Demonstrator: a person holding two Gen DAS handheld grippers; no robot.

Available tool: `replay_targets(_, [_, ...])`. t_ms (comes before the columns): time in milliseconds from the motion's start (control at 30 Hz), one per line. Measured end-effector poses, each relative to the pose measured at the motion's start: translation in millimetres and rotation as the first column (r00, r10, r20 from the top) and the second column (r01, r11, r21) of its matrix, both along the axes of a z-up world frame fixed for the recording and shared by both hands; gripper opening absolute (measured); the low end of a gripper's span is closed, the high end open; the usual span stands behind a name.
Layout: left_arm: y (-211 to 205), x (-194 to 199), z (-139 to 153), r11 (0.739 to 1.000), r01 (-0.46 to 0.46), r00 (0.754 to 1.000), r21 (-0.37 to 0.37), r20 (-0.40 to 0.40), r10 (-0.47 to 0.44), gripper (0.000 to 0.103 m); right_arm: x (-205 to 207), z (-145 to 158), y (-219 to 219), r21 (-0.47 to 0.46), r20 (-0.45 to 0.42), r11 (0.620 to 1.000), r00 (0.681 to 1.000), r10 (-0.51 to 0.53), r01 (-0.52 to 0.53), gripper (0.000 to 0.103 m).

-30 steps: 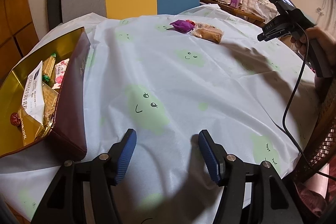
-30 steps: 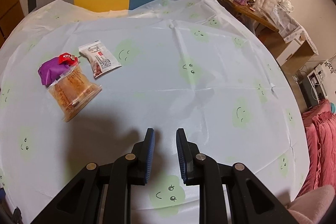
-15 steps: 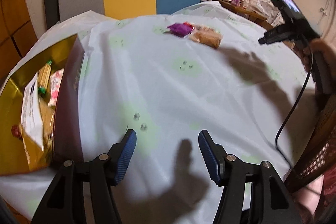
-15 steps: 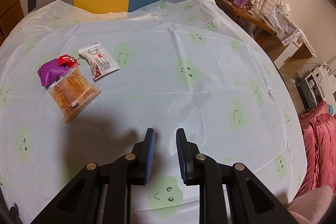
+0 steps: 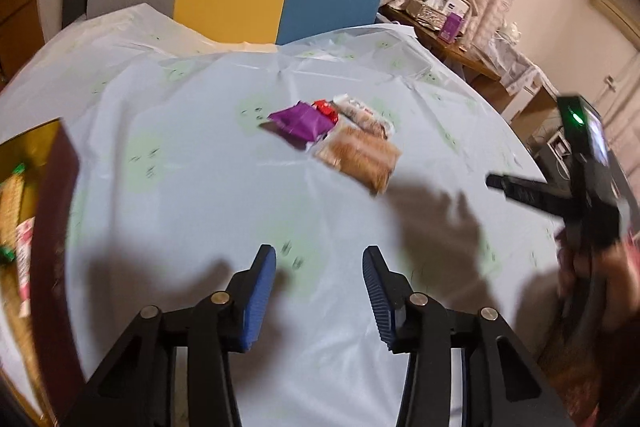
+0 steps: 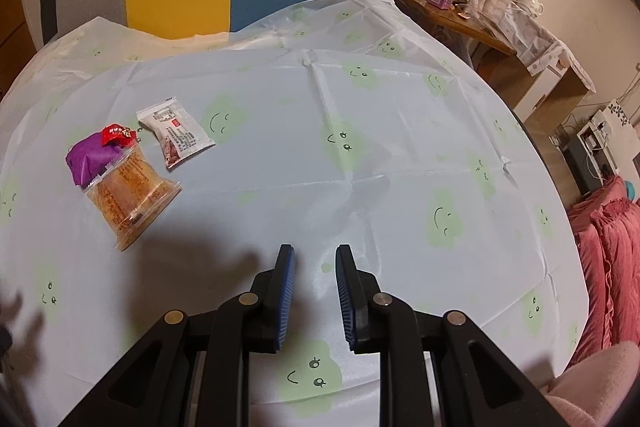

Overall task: Organize snacks
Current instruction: 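Reach the left tool to the clear orange pastry bag and grasp it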

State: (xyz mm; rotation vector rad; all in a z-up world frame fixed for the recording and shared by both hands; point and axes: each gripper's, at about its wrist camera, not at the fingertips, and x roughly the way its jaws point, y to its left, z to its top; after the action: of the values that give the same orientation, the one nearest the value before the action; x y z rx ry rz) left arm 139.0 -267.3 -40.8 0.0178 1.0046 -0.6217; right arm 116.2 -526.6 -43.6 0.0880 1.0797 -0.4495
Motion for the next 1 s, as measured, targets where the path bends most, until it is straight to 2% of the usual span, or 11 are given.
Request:
replay_targets(67, [-20.3, 14.1, -4.4, 1.000, 0.009, 0.999, 0.006, -0.032, -0.009, 0.046, -0.5, 0.8, -1.9, 0.009, 0.004, 1.000, 1.000, -0.005, 0.005, 0.021])
replay_targets(167, [-35.3, 30.7, -9.8, 0.999, -0.023, 0.994, -0.032, -0.105, 0.019, 0.046, -1.7, 1.6, -6.2, 0.028, 0.007, 0.999, 1.000, -0.022, 0.022, 0.021])
replay_targets(300, [-60.8, 51.9, -12.4, 0.997, -0.075, 0.986, -0.025, -0.154, 0.070, 0.049, -3.5, 4.8, -10.3, 0.056, 0.020, 0.998, 0.999, -0.035, 0.034, 0.021])
replay_targets(400, [-77.4, 66.9, -16.2, 0.991, -0.132, 0.971, -0.027, -0.206, 0.124, 0.056, -4.3, 6.9, -12.0, 0.071, 0.028, 0.997, 0.999, -0.038, 0.036, 0.024])
replay_targets(467, [-87.1, 75.2, -19.4, 0.986, -0.169, 0.959, -0.016, -0.232, 0.161, 0.057, -4.9, 7.7, -12.1, 0.081, 0.032, 0.996, 0.999, -0.036, 0.033, 0.025])
replay_targets(633, [-107.1, 93.4, -31.4, 0.965, -0.262, 0.910, 0.014, -0.329, 0.252, 0.064, -6.1, 10.7, -11.2, 0.098, 0.048, 0.995, 0.998, -0.027, 0.023, 0.025])
replay_targets(733, [-116.5, 98.3, -30.7, 0.952, -0.302, 0.899, 0.044, -0.320, 0.300, 0.066, -7.8, 12.6, -13.0, 0.113, 0.060, 0.993, 0.998, -0.035, 0.028, 0.025])
replay_targets(800, [-123.7, 100.0, -29.0, 0.949, -0.310, 0.901, 0.065, -0.300, 0.315, 0.072, -8.3, 13.2, -14.4, 0.129, 0.065, 0.991, 0.997, -0.037, 0.028, 0.025])
replay_targets(933, [-140.5, 105.3, -35.8, 0.941, -0.310, 0.902, 0.138, -0.269, 0.337, 0.073, -9.1, 14.9, -16.2, 0.145, 0.074, 0.989, 0.996, -0.043, 0.032, 0.025])
replay_targets(1000, [-146.2, 107.7, -42.7, 0.933, -0.308, 0.904, 0.187, -0.247, 0.349, 0.077, -9.5, 15.3, -17.0, 0.156, 0.079, 0.987, 0.996, -0.047, 0.034, 0.025])
